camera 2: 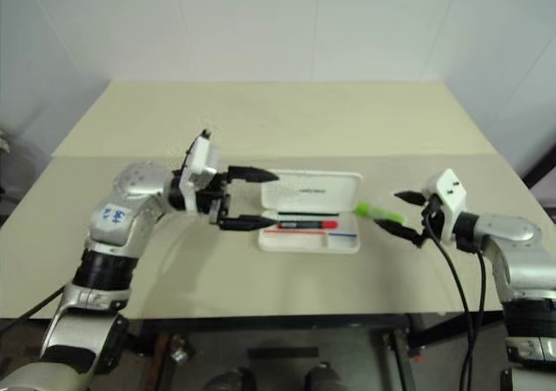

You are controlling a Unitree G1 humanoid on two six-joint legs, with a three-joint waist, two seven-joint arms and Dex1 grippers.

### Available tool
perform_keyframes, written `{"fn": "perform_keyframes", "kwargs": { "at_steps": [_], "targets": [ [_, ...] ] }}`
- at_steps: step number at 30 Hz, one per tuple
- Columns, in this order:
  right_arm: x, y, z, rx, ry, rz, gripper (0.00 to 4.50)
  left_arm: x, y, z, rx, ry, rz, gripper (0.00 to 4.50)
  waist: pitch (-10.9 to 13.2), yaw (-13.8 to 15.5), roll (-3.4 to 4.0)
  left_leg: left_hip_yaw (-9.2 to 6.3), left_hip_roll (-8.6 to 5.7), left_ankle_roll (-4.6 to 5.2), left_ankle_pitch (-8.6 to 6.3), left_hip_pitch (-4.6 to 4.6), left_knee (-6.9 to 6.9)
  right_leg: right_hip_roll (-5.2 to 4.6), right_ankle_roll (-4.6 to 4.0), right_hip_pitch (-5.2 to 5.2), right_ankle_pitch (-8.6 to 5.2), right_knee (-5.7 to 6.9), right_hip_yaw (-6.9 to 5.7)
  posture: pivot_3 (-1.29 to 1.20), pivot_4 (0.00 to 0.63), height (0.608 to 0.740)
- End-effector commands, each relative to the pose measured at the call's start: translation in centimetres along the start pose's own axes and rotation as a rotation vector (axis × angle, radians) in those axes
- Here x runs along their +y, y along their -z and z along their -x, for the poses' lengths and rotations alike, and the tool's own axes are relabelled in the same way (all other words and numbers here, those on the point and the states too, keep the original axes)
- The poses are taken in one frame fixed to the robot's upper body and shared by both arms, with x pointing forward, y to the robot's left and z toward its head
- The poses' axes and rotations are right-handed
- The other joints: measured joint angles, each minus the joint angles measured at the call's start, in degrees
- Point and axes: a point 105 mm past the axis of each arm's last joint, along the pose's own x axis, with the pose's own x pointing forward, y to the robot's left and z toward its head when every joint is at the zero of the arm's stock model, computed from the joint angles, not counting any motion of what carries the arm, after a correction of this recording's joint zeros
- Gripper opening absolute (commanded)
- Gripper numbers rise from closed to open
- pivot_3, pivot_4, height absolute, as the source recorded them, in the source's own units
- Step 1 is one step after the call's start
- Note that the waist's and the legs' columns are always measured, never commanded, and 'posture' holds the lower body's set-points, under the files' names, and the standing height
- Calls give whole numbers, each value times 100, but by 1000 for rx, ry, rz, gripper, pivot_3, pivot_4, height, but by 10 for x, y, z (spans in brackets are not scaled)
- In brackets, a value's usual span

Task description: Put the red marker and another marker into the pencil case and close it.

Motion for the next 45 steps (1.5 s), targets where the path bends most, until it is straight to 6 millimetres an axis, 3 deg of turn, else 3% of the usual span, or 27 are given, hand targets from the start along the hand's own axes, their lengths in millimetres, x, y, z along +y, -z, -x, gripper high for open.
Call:
{"fn": "perform_keyframes", "kwargs": {
  "at_steps": [1, 12, 22, 31, 36, 42, 45],
  "targets": [
    [-6, 0, -6, 20, -12, 30, 4500, -6, -5, 13, -29, -24, -17, 4480, 0, 1, 0, -1, -1, 1, 0, -1, 1, -1, 1, 0, 0, 0, -2, 0, 150, 740],
    [-21, 23, -28, 150, -31, 5, 4500, -22, 3, 59, -32, -40, 30, 4480, 0, -34, 0, 1, 0, 6, -13, -5, 3, -6, 0, 1, 0, -13, -5, 0, 150, 740],
    [-26, 36, -31, 193, -10, -45, 4500, -36, 1, 68, -107, 58, 86, 4480, 0, -118, 0, 0, -1, 7, -15, -5, 1, -9, -1, 2, 0, -13, -7, 0, 150, 740],
    [-27, 44, -33, 211, 31, -71, 4500, -23, 5, 65, -109, 36, 83, 4480, 0, -142, 0, 0, -1, 9, -16, -1, 8, -10, 0, 10, 0, -13, -6, 0, 150, 740],
    [-21, 49, -34, 212, 16, -85, 3342, -16, 6, 63, -107, -4, 79, 4500, 0, -143, 0, -4, -2, 10, -18, 10, 9, -13, 1, 23, 1, -13, -9, 0, 150, 740],
    [-18, 49, -33, 199, 20, -87, 1234, -15, 3, 62, -145, -10, 74, 4500, 0, -135, 0, -13, -4, 12, -20, 14, 11, -18, 4, 35, 2, -18, -18, 0, 150, 740],
    [-18, 48, -32, 192, 34, -87, 1108, -15, 5, 61, -143, -10, 78, 4500, 0, -131, 0, -17, -4, 12, -21, 15, 10, -20, 4, 37, 3, -19, -22, 0, 150, 740]
  ]
}}
